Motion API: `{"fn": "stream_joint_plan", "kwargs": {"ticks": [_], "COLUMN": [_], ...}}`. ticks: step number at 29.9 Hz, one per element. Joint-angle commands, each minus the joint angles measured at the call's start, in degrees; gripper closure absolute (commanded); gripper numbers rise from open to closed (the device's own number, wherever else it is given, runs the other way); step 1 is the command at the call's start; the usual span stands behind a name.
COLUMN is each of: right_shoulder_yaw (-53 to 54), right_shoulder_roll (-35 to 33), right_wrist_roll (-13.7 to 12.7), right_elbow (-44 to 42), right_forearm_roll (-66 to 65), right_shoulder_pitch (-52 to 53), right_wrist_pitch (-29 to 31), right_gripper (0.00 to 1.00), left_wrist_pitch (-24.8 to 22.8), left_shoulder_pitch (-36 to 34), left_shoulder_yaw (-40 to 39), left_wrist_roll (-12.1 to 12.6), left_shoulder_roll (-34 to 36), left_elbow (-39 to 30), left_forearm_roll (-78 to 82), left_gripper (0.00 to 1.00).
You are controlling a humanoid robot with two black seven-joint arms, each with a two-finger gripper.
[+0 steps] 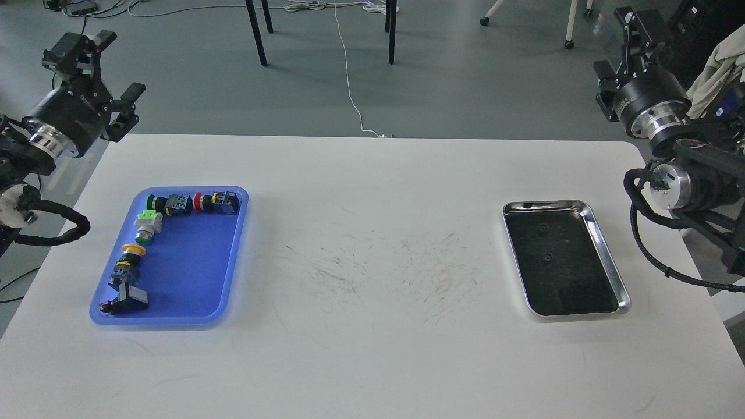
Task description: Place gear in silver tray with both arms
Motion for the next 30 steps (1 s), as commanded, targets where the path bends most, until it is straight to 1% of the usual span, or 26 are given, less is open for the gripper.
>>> {"fn": "stream_joint_plan", "kwargs": {"ticks": [1, 3, 5, 11, 15, 20, 23, 26, 30], "right_shoulder_yaw": [1.1, 1.7, 2.2, 2.6, 2.0, 2.3, 2.7, 3.2, 4.7], "right_shoulder_roll": [0.0, 0.3, 0.8, 1.6, 1.6, 1.3, 1.6, 3.0, 5.8], "right_wrist_roll": [-1.7, -3.3, -3.5, -3.6, -3.6, -3.6, -3.5, -3.5, -3.5], "right_elbow": [-0.6, -0.9, -0.9, -0.3, -0.2, 0.0, -0.2, -0.8, -2.1], "right_forearm_roll": [1.7, 2.0, 2.2, 2.5, 2.5, 2.5, 2.5, 2.5, 2.5], "right_shoulder_pitch": [-0.2, -0.2, -0.5, -1.0, -1.1, -1.4, -1.9, -2.1, -3.4], "right_wrist_pitch": [0.4, 0.2, 0.2, 1.0, 1.1, 3.2, 2.9, 2.4, 1.6], "right_gripper": [0.05, 0.05, 0.05, 0.04, 0.03, 0.02, 0.02, 0.02, 0.02], "left_wrist_pitch": [1.6, 2.4, 3.1, 4.4, 5.0, 6.2, 7.4, 8.0, 11.1], "left_shoulder_pitch": [-1.1, -1.4, -2.4, -3.7, -3.9, -3.8, -3.6, -3.7, -3.3], "left_shoulder_yaw": [0.5, 0.0, -0.2, 0.7, 0.9, 1.0, 3.2, 4.0, 3.6], "left_wrist_roll": [0.0, 0.0, 0.0, 0.0, 0.0, 0.0, 0.0, 0.0, 0.0], "left_shoulder_roll": [-0.5, -1.0, -1.0, -2.5, -3.0, -4.8, -5.0, -6.0, -7.2], "left_elbow": [0.0, -0.6, -1.5, -1.9, 0.3, 0.6, 0.5, 0.7, 0.7], "left_forearm_roll": [-0.1, -0.1, -0.3, -0.9, -0.9, -0.8, -0.6, -0.8, -0.9], "left_gripper": [0.02, 0.02, 0.02, 0.02, 0.02, 0.02, 0.02, 0.02, 0.02]}}
